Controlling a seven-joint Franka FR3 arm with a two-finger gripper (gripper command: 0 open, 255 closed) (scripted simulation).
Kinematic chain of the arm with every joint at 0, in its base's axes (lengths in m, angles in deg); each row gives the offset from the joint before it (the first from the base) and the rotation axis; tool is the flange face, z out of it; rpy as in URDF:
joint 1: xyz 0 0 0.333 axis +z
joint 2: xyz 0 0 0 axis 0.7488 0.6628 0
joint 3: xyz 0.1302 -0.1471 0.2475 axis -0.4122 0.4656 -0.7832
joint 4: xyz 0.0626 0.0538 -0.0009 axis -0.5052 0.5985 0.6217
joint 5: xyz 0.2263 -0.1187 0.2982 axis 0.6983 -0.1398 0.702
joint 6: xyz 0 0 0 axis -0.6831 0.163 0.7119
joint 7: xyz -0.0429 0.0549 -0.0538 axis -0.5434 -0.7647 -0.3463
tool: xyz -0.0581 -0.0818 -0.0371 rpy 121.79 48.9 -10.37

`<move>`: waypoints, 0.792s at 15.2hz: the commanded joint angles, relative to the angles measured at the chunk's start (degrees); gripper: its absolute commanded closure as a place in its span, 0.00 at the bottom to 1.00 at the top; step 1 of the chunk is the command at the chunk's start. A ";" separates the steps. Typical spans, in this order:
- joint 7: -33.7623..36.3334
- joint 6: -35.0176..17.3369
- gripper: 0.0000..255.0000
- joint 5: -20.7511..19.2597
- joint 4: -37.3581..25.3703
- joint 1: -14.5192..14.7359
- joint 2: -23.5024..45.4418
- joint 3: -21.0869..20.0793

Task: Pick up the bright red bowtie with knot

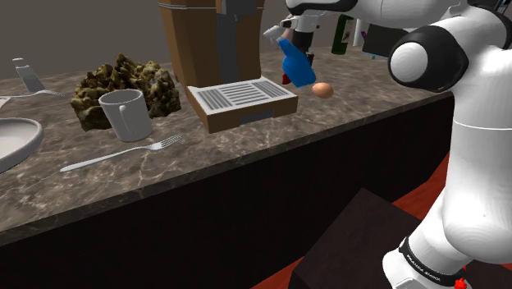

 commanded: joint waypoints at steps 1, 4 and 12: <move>-0.02 0.44 1.00 0.18 0.92 0.27 0.55 -0.36; 0.07 -0.49 1.00 -0.18 2.66 0.72 -0.34 -0.34; 0.09 3.66 1.00 0.59 -3.28 -0.43 1.56 -0.35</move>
